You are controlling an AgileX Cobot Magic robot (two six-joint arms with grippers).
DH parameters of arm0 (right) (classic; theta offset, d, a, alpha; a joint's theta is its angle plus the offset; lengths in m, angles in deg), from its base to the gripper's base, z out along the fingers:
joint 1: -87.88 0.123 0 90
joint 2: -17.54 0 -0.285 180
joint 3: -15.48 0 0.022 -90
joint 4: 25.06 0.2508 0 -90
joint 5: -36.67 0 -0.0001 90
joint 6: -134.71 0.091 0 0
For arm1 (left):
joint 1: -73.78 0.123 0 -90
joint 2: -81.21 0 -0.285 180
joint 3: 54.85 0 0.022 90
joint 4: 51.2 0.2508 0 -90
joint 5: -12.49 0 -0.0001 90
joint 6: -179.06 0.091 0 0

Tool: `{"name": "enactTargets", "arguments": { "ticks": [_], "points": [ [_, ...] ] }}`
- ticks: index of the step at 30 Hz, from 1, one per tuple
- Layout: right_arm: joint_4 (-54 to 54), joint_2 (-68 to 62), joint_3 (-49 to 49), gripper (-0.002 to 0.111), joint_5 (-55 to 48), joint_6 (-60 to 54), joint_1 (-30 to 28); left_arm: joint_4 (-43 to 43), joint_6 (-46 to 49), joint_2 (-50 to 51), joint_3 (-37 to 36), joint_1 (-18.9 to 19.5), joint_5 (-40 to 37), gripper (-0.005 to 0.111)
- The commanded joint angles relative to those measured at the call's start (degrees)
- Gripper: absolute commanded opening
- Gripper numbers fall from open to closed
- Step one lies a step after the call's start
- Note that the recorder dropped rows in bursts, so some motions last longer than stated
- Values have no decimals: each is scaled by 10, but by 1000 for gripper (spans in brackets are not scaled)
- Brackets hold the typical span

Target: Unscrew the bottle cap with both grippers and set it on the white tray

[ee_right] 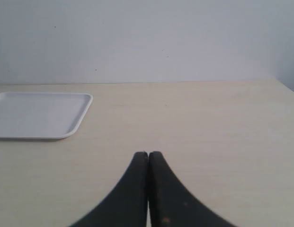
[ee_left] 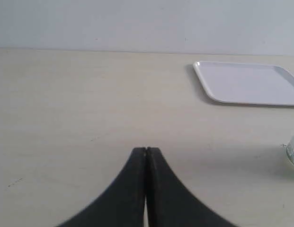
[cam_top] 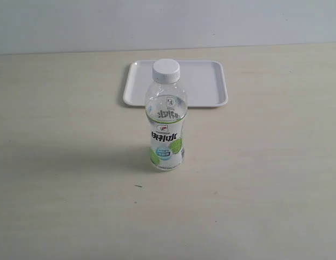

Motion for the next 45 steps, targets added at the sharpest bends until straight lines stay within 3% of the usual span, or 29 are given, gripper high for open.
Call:
{"name": "enactTargets", "arguments": {
  "ticks": [1, 12, 15, 26, 31, 33, 38, 42, 43, 45],
  "points": [
    [0, 3, 3, 0, 5, 0, -4, 1, 0, -4, -2, 2, 1, 0],
    [0, 3, 3, 0, 5, 0, -4, 9, 17, -4, -2, 2, 3, 0],
    [0, 3, 3, 0, 5, 0, -4, 21, 39, -4, -2, 2, 34, 0],
    [0, 3, 3, 0, 5, 0, -4, -141, -82, -4, -2, 2, 374, 0],
    [0, 3, 3, 0, 5, 0, -4, -131, -164, -4, -1, 2, 573, 0],
    [0, 3, 3, 0, 5, 0, -4, -89, -160, 1, 35, 2, 598, 0],
    [0, 3, 3, 0, 5, 0, -4, 97, -199, 80, 126, 2, 539, 0],
    [0, 3, 3, 0, 5, 0, -4, 290, -327, 181, 139, 2, 522, 0],
    [0, 3, 3, 0, 5, 0, -4, 376, -394, 244, 139, 2, 521, 0],
    [0, 3, 3, 0, 5, 0, -4, 439, -430, 336, 139, 2, 545, 0]
  ]
}}
